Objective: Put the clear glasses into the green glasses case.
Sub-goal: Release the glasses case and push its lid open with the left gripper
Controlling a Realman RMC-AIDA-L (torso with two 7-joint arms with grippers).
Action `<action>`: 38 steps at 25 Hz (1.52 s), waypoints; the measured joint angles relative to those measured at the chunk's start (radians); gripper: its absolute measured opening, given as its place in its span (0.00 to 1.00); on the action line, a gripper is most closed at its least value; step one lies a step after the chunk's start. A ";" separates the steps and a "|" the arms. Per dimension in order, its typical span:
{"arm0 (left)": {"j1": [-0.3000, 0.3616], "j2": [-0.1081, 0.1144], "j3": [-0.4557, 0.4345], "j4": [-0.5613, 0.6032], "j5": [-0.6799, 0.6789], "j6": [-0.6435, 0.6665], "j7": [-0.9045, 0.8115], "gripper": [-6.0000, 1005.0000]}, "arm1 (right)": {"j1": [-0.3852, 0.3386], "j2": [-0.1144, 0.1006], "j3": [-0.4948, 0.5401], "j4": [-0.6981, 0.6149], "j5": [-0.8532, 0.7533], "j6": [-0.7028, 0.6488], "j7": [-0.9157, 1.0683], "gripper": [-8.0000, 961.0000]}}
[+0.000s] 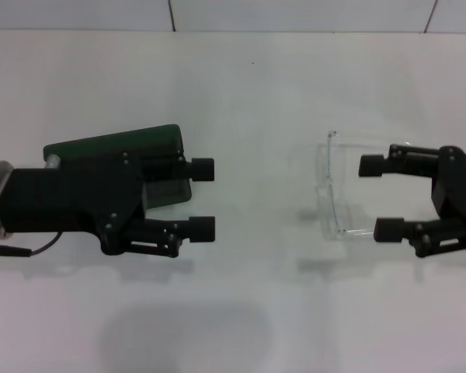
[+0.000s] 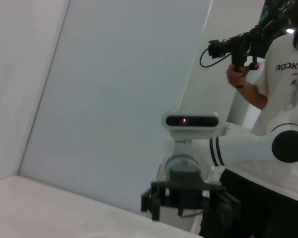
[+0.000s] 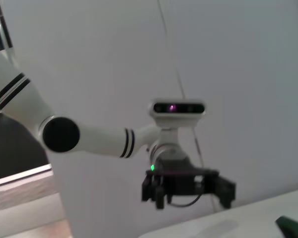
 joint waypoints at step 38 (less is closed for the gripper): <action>0.068 -0.036 -0.081 0.438 0.102 -0.189 -0.348 0.83 | -0.094 0.047 0.435 -0.005 -0.016 0.080 -0.070 0.91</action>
